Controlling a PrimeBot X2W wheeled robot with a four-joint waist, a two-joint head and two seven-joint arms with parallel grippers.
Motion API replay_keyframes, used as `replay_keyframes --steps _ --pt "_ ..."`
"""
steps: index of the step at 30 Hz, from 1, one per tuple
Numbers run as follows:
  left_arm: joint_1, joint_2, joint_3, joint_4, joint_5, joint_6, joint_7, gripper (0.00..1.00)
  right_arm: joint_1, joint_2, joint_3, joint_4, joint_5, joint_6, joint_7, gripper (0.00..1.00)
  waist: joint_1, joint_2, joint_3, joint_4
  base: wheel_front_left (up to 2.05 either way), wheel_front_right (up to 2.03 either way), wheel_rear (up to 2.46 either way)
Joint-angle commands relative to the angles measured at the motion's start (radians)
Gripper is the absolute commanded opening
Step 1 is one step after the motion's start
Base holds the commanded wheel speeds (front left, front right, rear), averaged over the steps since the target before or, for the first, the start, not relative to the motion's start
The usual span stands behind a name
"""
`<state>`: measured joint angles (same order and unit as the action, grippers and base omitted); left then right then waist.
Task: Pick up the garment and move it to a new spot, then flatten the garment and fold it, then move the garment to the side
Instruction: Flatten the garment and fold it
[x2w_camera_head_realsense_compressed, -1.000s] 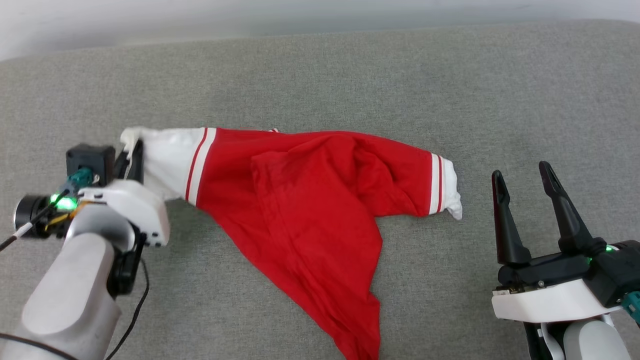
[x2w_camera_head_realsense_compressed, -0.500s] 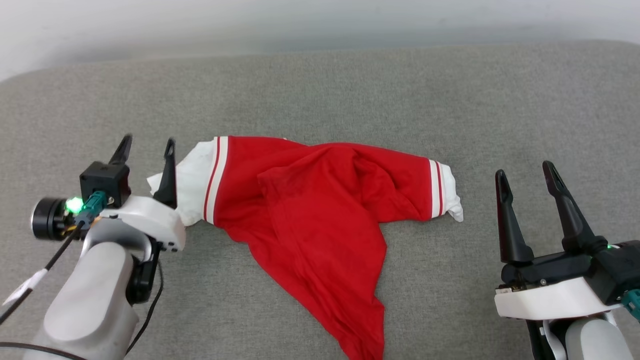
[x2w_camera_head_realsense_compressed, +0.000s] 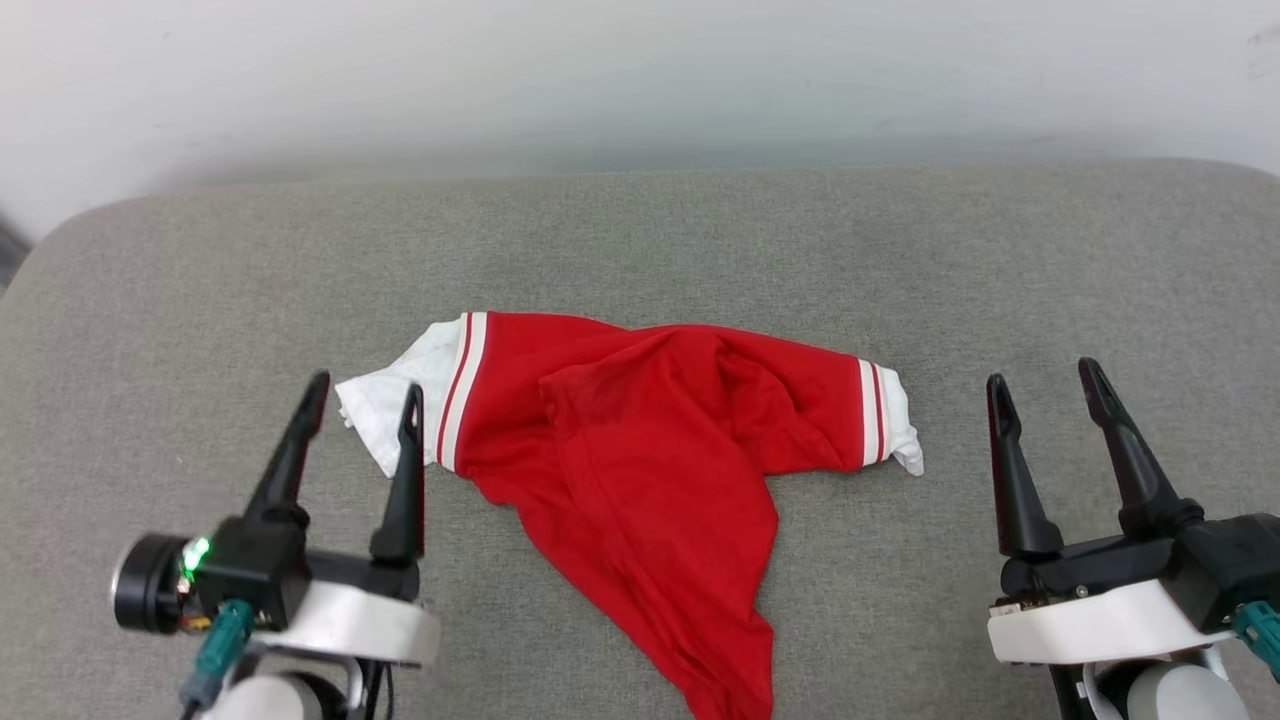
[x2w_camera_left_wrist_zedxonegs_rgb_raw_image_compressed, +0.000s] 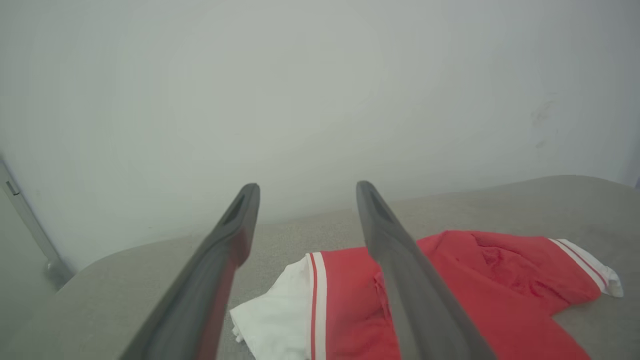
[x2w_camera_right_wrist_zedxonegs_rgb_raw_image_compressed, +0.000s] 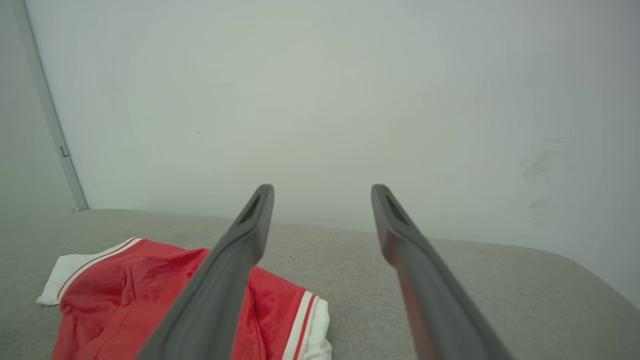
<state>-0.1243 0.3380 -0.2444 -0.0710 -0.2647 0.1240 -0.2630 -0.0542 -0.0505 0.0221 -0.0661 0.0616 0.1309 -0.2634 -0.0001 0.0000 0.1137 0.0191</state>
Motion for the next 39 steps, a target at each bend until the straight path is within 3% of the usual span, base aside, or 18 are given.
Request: replay_keyframes --steps 1,8,11,14,18,19,24,30,38,39 --pt "0.042 -0.020 0.011 -0.018 0.011 -0.006 -0.002 1.00 0.015 0.001 0.002 0.002 0.001 0.000 -0.002 1.00 0.0001 0.0000 -0.005 -0.002 0.00 0.00 0.00" --pt "0.106 -0.066 0.041 -0.031 0.044 -0.046 -0.002 1.00 0.015 0.001 0.024 0.037 -0.028 0.000 -0.002 1.00 0.0001 0.0000 0.000 0.014 0.00 0.00 0.00" --pt "0.085 -0.075 0.052 -0.026 0.057 -0.068 -0.002 1.00 -0.034 0.001 0.079 0.078 -0.073 0.000 0.089 1.00 0.0001 0.0000 0.012 0.028 0.00 0.00 0.00" --pt "0.068 -0.089 0.062 -0.020 0.069 -0.084 -0.002 1.00 -0.094 -0.049 0.174 0.113 -0.050 0.000 0.274 1.00 0.0001 0.0000 0.029 0.044 0.00 0.00 0.00" --pt "0.053 -0.114 0.073 -0.008 0.079 -0.105 -0.002 1.00 -0.221 -0.155 0.293 0.137 0.067 0.000 0.557 1.00 0.0001 0.0000 0.056 0.068 0.00 0.00 0.00" --pt "0.052 -0.132 0.078 0.003 0.087 -0.118 -0.002 1.00 -0.296 -0.196 0.322 0.165 0.178 0.000 0.755 1.00 0.0001 0.0000 0.072 0.089 0.00 0.00 0.00" --pt "0.035 -0.160 0.086 0.015 0.103 -0.145 -0.002 1.00 -0.389 -0.254 0.343 0.218 0.285 0.000 0.979 1.00 0.0001 0.0000 0.101 0.132 0.00 0.00 0.00" --pt "0.016 -0.190 0.100 0.028 0.118 -0.174 -0.002 1.00 -0.445 -0.297 0.358 0.294 0.336 0.000 1.083 1.00 0.0001 0.0000 0.136 0.182 0.00 0.00 0.00" --pt "0.004 -0.213 0.110 0.044 0.134 -0.198 -0.003 1.00 -0.456 -0.315 0.420 0.371 0.366 0.000 1.071 1.00 0.0001 0.0000 0.162 0.205 0.00 0.00 0.00" --pt "0.000 -0.219 0.113 0.049 0.138 -0.203 -0.003 1.00 -0.453 -0.313 0.447 0.383 0.385 0.000 1.060 0.37 0.0001 0.0000 0.165 0.206 0.00 0.00 0.00"
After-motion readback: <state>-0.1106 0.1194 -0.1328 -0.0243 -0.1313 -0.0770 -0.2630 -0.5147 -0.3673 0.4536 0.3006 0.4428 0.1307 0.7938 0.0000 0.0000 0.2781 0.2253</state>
